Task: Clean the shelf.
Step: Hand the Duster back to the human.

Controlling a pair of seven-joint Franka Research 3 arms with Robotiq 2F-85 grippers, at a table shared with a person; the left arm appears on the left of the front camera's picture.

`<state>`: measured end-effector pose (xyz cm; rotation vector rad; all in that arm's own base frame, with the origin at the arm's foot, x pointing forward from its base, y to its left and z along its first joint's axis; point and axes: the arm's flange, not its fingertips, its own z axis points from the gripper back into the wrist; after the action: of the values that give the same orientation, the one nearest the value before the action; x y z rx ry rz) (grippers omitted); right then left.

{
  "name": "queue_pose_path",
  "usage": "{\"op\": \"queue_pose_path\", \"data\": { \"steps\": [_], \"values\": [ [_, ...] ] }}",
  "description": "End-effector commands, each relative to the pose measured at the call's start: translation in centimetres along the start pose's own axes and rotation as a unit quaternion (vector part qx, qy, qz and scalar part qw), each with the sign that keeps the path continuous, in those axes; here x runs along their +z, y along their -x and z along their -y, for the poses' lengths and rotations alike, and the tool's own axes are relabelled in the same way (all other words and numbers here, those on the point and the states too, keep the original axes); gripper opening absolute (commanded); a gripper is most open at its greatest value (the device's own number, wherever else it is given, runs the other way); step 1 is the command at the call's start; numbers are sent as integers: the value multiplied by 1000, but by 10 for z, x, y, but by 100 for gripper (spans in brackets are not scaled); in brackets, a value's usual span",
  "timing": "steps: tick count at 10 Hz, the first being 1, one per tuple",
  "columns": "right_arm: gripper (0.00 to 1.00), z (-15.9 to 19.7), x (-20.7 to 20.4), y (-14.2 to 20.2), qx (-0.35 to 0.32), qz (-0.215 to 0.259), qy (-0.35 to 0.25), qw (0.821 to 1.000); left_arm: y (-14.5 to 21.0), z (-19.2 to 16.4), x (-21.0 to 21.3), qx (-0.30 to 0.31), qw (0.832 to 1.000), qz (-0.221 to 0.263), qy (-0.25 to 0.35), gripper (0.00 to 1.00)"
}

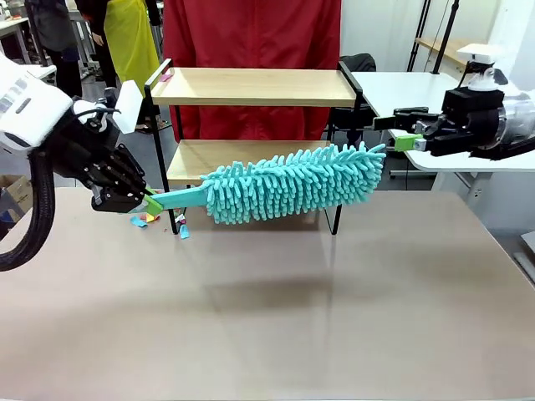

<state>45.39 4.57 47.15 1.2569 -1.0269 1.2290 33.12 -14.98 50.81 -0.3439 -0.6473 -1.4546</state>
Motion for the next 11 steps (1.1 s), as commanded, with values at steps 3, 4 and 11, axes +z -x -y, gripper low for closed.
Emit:
{"op": "queue_pose_path", "data": {
  "steps": [3, 4, 11],
  "values": [
    [100, -17, 3, 28, 38, -22, 54, 998, -2, 2, 4, 4, 1000, 3, 1, 13],
    [100, -16, 3, 41, 47, -12, 49, 998, -2, 2, 4, 4, 1000, 3, 1, 13],
    [100, -10, -7, 62, 59, 17, 37, 997, -2, 2, 4, 4, 1000, 3, 1, 13]
  ]
}}
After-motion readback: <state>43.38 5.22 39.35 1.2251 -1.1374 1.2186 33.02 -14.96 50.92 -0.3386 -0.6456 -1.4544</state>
